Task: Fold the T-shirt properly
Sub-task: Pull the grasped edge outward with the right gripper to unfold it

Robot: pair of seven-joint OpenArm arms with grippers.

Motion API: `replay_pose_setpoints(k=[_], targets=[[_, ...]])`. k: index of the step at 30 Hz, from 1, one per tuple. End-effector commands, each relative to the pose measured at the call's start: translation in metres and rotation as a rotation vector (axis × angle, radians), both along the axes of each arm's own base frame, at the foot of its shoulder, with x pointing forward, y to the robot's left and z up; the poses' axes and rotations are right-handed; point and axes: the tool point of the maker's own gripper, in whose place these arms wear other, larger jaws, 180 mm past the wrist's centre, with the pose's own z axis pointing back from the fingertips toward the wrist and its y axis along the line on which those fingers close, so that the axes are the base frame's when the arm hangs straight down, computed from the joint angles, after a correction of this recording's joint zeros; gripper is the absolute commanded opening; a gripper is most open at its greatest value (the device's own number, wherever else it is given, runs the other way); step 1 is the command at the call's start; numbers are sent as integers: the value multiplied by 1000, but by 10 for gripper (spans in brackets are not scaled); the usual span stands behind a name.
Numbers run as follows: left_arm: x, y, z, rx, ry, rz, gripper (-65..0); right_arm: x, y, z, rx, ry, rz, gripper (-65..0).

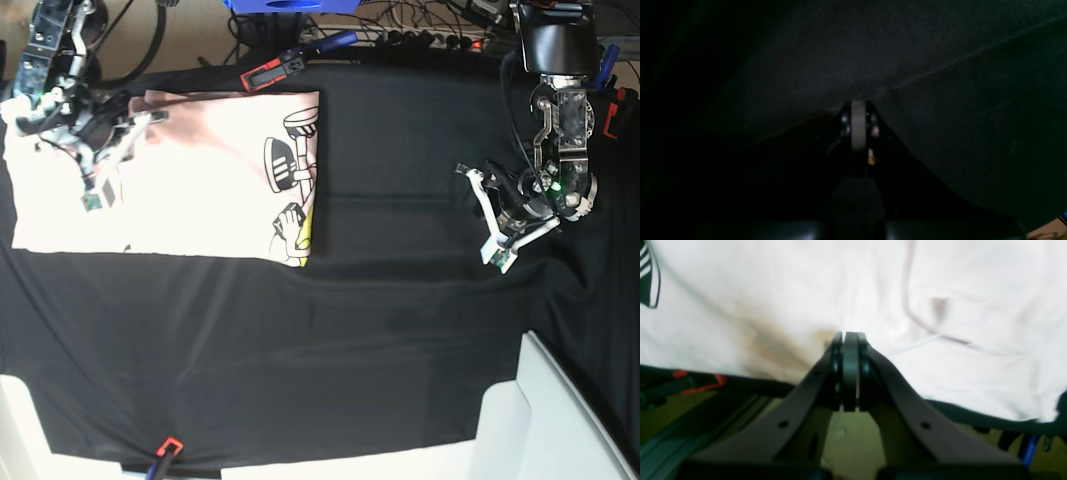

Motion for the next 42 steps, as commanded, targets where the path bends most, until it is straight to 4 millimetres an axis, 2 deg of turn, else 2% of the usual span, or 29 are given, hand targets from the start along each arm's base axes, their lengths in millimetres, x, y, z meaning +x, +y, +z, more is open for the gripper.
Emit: replay_pose_setpoints(k=[1,9,11,16,19,25,28,30,35,37,39,42], targets=[[11,4,10,6,-39,-2,-650,5,4,2,11,-22,11,-643],[11,5,11,8,-39,-2,-650,-23,24,-33,83,102,2,-646],[11,5,11,8,-39,-2,-650,-25,31,-34,104,96,-5,-646],[11,5,11,8,-39,-2,-650,-35,34,-38,111,113,-9,-647],[11,5,11,8,-39,-2,-650,-32,32,-35,103,104,-7,-647],[11,5,11,8,-39,-2,-650,-11,22,-1,50,13,2,-647],[11,5,11,8,-39,-2,-650,2,21,7,38,-10,7,-647],[11,5,11,8,-39,-2,-650,6,17,3,33,-1,11,-647],[10,5,10,8,-36,-3,-648,-11,25,-48,108,90,-7,-647],[9,4,10,5,-36,-5,-648,-15,27,-57,125,102,-15,-647],[11,2,11,2,-42,-6,-647,-10,25,-50,115,78,-15,-647],[13,1,13,-1,-48,-8,-643,4,16,-21,65,17,-1,-647]])
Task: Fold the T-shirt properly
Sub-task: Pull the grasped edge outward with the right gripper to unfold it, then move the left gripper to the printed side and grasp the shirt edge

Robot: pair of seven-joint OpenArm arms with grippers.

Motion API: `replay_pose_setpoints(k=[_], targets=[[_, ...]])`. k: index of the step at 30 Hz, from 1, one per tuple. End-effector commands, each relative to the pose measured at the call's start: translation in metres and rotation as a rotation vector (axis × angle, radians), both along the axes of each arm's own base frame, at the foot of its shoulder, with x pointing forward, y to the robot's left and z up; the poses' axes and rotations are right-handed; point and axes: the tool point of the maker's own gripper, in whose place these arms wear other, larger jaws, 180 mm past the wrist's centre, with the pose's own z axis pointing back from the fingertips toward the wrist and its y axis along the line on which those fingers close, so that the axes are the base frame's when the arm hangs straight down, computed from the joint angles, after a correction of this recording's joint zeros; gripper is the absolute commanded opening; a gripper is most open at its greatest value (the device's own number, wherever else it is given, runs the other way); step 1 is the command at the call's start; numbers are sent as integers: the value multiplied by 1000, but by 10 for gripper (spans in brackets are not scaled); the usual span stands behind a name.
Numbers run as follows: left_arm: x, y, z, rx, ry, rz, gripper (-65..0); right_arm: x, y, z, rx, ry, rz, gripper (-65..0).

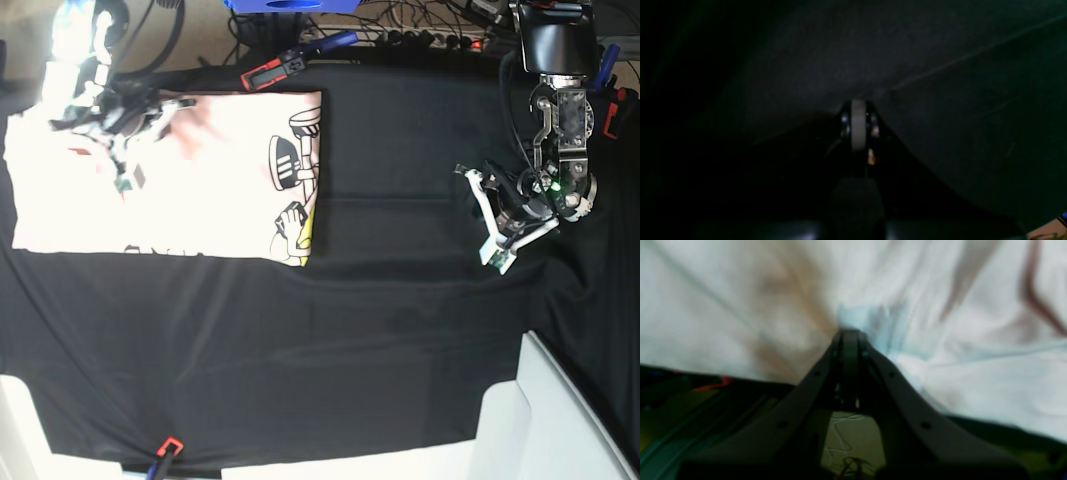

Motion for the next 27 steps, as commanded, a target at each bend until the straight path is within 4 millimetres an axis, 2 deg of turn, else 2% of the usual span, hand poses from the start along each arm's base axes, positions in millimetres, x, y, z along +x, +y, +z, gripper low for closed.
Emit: replay_pose_setpoints(k=[1,3,6,12,15,22,27], targets=[[12,3,12,4,-42,-8,-626,17,-6,19,-16,-74,-7,-647],[15,-4,14,-15,-49,-28,-553,23,-8,30,-31,-104,-3,-647],[23,-26,25,-138,-79,-84,-432,26,-15,25,-40,-113,8,-647],[32,-66,46,-418,-59,-69,-359,30,-16,23,-30,-137,1,-647],[32,-76,47,-512,-12,-53,-338,31,-16,24,-31,-140,1,-647],[0,-77,3,-501,265,-36,-339,32,-17,26,-34,-147,1,-647],[-25,-99,-20,-529,368,-51,-339,32,-14,24,-28,-143,5,-647]])
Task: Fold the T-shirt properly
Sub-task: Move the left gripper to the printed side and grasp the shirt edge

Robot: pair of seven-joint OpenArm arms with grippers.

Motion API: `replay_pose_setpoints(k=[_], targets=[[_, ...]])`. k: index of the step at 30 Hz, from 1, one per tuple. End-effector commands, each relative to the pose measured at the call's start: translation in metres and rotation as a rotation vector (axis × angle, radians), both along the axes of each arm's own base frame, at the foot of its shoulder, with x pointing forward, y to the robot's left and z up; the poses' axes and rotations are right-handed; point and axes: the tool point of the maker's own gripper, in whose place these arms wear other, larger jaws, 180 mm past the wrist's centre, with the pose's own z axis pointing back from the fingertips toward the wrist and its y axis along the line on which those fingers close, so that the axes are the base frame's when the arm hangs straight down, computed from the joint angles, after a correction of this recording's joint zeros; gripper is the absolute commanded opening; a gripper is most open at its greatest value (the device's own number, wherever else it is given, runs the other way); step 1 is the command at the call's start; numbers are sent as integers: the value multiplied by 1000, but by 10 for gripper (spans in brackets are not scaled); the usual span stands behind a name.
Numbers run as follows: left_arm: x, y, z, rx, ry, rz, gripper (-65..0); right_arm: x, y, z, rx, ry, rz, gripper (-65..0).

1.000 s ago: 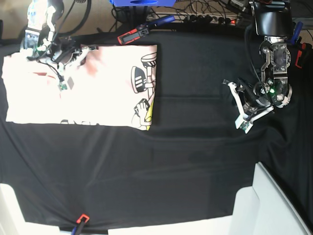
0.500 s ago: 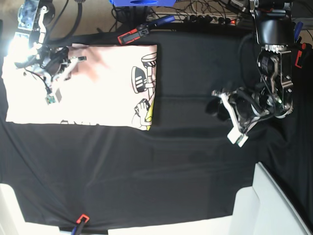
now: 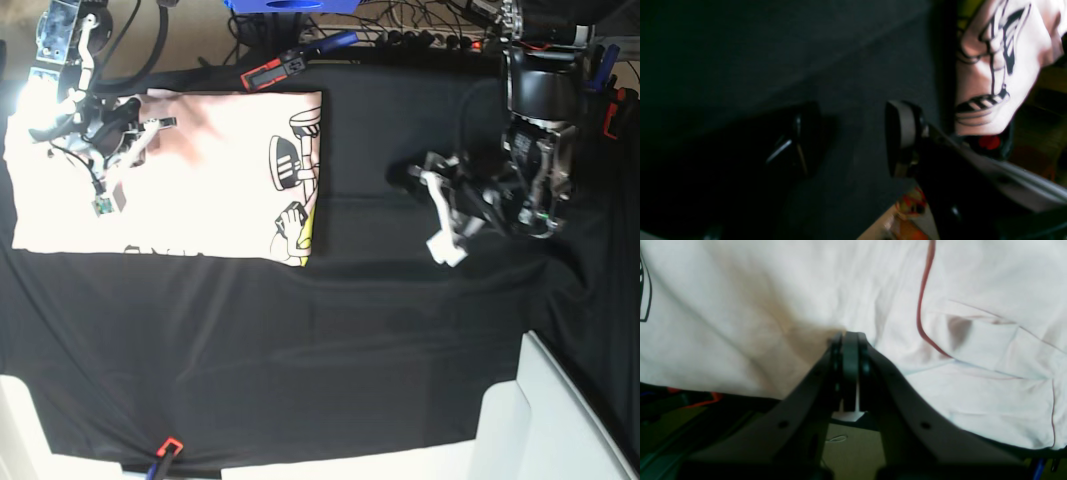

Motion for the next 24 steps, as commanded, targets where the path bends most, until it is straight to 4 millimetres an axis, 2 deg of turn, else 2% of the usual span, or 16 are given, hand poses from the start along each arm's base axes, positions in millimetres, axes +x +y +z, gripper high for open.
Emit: replay_pose_setpoints(k=[1,7,11,18,24], targets=[[7,-3,5,-18,-20,-5,-339,8,0,7,4,-37,3,-647],[-1,-43,1,-94,6,-18,-339,6,-1,6,4,-31,-1,-647],[0,-61,4,-131,3,-24,-339,-1,0,3,7,-20,-2,-647],[9,-72,18,-233,-18,17,-341,-3,-2,3,2,-17,-1,-647],[10,-83,20,-258,-19,20,-341,-2,0,3,6,-19,0,-647]])
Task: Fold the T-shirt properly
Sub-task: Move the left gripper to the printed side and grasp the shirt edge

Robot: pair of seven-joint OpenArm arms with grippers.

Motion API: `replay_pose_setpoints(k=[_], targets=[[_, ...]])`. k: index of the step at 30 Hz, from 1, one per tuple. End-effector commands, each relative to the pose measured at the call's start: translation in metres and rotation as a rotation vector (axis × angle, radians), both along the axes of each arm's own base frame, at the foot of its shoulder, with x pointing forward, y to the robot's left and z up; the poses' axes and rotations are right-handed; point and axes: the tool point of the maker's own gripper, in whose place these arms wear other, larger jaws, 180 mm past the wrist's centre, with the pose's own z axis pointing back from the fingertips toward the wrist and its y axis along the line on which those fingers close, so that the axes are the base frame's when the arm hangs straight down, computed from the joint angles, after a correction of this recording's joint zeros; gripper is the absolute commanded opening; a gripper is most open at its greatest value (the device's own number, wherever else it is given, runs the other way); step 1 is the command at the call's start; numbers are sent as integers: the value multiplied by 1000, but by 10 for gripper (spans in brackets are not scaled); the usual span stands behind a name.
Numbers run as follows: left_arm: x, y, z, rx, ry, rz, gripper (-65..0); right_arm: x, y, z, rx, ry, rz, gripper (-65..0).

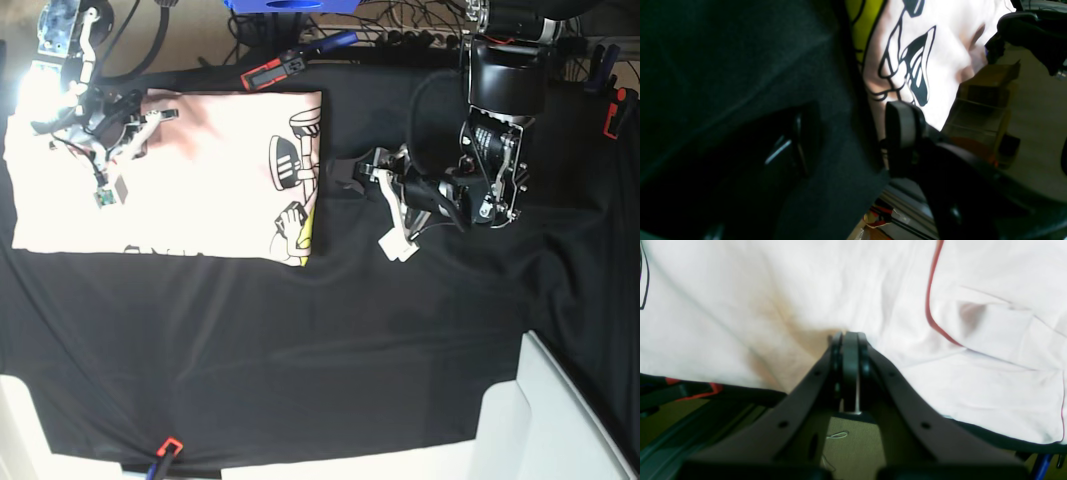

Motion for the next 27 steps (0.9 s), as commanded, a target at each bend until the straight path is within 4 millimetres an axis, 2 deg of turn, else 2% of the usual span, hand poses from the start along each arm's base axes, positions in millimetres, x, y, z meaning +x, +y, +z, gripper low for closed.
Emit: replay_pose_setpoints(k=[1,9,13,18,27], targets=[[12,-7,10,-35,-40,8,-341,8,-1,7,2,-37,1,-647],[10,-29,14,-79,-38,3,-341,8,-1,7,2,-37,0,-647],[10,-31,13,-72,-38,-5,-343,7,-1,7,2,-36,0,-647],[5,-46,4,-24,-17,-28,-341,8,-1,8,2,-38,0,-647],[7,-58,7,-48,-25,-28,-341,8,-1,8,2,-40,0,-647]])
